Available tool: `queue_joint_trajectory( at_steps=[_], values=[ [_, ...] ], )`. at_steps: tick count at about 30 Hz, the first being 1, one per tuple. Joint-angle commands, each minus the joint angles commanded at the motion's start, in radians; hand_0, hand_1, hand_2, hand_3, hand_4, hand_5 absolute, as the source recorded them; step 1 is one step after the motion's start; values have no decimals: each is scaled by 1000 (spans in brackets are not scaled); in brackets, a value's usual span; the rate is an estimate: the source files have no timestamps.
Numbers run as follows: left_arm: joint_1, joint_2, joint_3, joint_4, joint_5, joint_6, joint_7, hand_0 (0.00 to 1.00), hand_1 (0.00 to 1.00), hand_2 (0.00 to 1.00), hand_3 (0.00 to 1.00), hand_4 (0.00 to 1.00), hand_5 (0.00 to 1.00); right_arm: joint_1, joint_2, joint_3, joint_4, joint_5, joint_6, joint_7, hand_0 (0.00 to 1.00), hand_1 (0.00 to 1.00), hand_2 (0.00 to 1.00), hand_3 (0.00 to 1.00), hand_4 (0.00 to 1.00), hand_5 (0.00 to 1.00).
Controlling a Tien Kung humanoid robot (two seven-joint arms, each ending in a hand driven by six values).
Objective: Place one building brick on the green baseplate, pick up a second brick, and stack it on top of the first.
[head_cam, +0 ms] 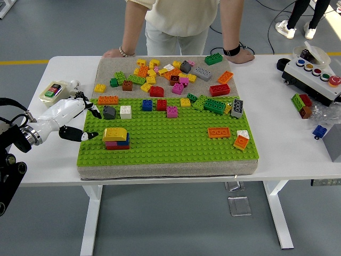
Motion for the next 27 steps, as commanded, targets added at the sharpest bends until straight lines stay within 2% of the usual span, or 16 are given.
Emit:
queue_joint_trajectory(
  at_steps=[27],
  values=[
    [1,-16,5,-4,0,-13,1,866,728,640,575,850,141,-1,-1,2,0,0,2,0,741,657,709,596,920,498]
  ],
)
